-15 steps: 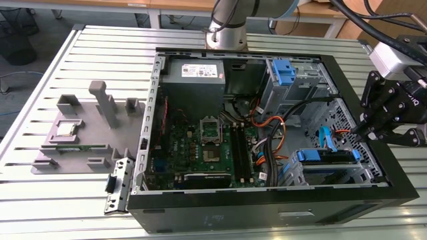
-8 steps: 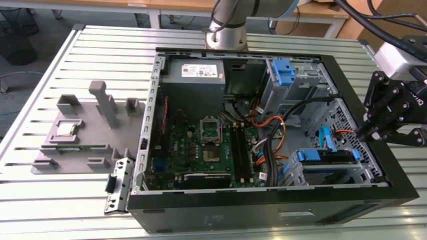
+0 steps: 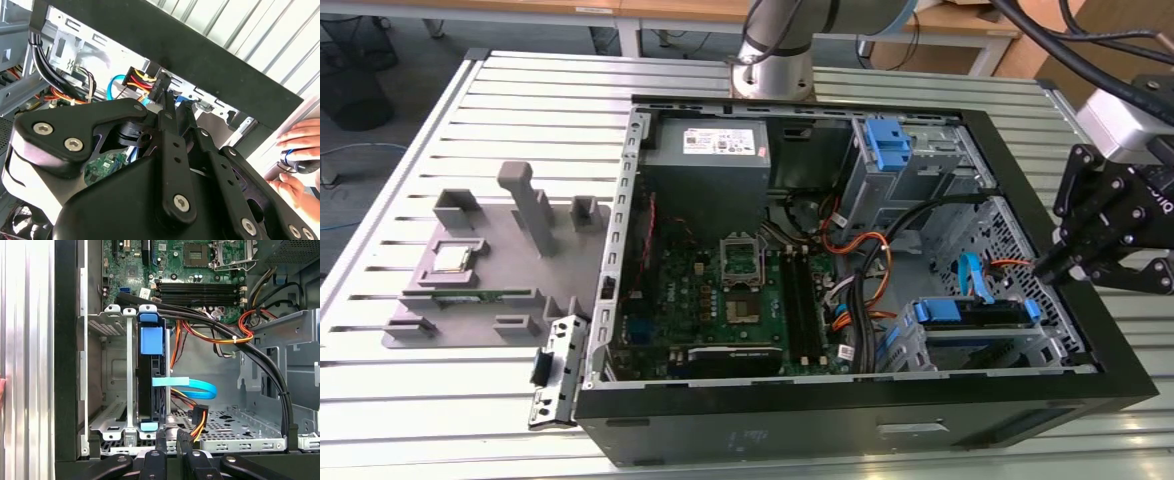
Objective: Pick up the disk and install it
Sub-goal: 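Insert the second disk wire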
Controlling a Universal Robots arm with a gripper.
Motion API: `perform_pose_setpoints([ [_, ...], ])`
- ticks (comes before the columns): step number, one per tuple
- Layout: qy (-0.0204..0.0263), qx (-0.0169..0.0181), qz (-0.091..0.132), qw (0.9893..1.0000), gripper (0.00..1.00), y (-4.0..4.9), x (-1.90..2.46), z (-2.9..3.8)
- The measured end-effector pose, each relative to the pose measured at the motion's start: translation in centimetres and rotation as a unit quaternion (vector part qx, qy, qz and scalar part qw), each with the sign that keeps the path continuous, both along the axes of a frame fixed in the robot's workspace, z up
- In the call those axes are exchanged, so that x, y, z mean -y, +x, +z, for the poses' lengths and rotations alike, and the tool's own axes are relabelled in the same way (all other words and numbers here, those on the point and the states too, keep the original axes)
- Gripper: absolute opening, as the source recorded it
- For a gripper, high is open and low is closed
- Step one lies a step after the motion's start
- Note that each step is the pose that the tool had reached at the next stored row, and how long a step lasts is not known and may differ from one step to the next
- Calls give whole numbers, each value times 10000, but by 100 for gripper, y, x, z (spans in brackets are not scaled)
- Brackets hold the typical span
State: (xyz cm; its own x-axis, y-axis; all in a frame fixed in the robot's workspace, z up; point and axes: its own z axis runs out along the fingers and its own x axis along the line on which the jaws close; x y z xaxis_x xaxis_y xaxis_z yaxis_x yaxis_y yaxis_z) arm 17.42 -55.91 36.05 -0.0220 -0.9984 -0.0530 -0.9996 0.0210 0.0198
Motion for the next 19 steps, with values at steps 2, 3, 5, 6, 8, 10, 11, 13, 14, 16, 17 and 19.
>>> perform_pose_setpoints([
  [2,-1,0,-1,10000,23,2,-1,-11],
  [3,-1,0,-1,10000,23,4,-2,-15],
  [5,0,0,1,10000,23,11,-5,-21],
  [6,-1,0,0,10000,23,18,-6,-23],
  [8,0,0,0,10000,23,32,-10,-30],
  [10,1,0,0,10000,23,43,-14,-38],
  [11,0,0,0,10000,23,48,-15,-43],
  [13,-1,0,-8,10000,23,57,-17,-54],
  [14,-3,0,-18,10000,23,58,-17,-55],
  [16,-4,0,-24,10000,23,58,-17,-55],
  [17,-3,0,-26,10000,23,59,-17,-55],
  [19,-2,-18,-28,10000,23,62,-17,-60],
])
